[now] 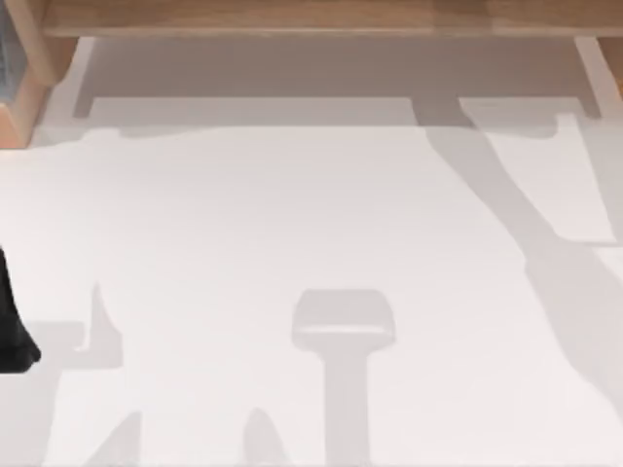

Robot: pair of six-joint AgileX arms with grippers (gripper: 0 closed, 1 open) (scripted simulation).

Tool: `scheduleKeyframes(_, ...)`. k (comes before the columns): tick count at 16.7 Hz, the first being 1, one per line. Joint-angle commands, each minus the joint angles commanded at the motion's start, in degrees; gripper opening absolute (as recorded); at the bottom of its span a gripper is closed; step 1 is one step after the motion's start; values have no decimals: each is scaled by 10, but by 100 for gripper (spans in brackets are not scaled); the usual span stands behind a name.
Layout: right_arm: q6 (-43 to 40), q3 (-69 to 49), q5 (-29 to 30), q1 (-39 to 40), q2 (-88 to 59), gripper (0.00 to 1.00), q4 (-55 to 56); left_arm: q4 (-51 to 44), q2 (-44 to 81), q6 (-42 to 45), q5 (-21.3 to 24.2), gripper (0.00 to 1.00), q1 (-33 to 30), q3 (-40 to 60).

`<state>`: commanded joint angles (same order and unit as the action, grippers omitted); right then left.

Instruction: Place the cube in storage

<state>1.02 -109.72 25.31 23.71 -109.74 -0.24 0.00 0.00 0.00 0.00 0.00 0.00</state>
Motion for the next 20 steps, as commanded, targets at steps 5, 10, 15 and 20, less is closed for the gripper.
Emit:
scheduleKeyframes(5, 0, -30, 1, -27, 13, 0, -31, 0, 0, 0, 0, 100, 0, 0)
scheduleKeyframes(10, -22, -138, 15, -144, 45, 0, -185, 0, 0, 0, 0, 100, 0, 0)
scheduleKeyframes(15, -78, -274, 10, -289, 25, 0, -419, 0, 0, 0, 0, 100, 0, 0)
scheduleKeyframes(20, -147, -401, -39, -400, -96, 0, -665, 0, 0, 0, 0, 100, 0, 0)
